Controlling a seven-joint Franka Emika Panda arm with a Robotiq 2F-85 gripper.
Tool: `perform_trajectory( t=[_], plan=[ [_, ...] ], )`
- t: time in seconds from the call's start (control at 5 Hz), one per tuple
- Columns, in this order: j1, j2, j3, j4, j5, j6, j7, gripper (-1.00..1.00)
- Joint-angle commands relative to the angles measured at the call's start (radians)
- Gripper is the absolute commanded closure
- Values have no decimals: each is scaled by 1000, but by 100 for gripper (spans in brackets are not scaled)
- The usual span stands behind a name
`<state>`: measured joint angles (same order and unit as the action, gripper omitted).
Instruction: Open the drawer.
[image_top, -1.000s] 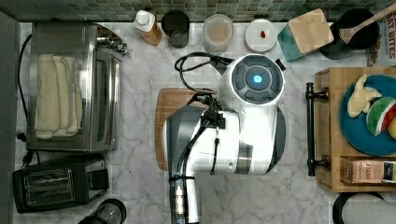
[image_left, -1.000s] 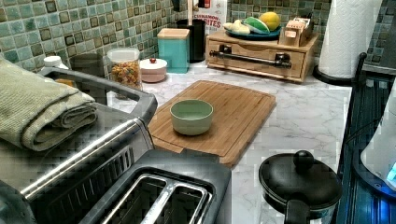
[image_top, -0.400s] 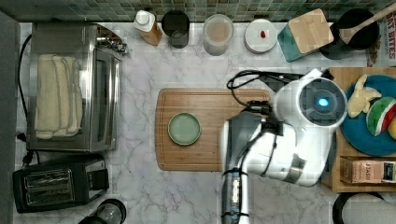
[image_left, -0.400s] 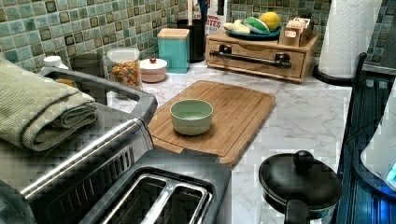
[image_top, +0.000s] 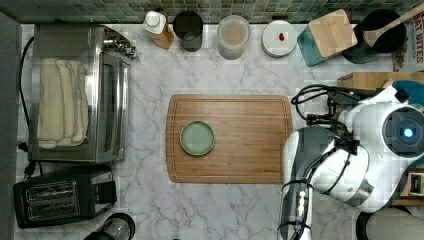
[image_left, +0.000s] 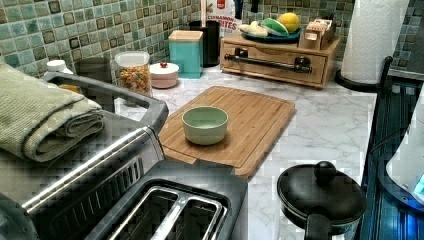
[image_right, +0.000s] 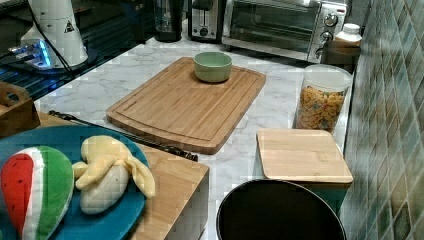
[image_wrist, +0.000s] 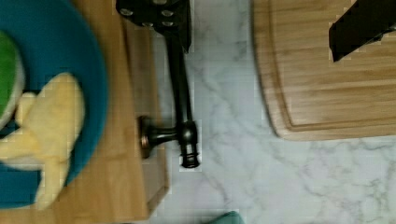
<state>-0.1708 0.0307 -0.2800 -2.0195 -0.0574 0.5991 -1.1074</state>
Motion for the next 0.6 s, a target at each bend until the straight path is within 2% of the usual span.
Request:
perform_trajectory(
  t=[0.2,0.6],
  plan=[
    [-66,78,-14,-11,-21,115,-207,-100],
    [-124,139,-14,-39,40,202,-338,-100]
  ],
)
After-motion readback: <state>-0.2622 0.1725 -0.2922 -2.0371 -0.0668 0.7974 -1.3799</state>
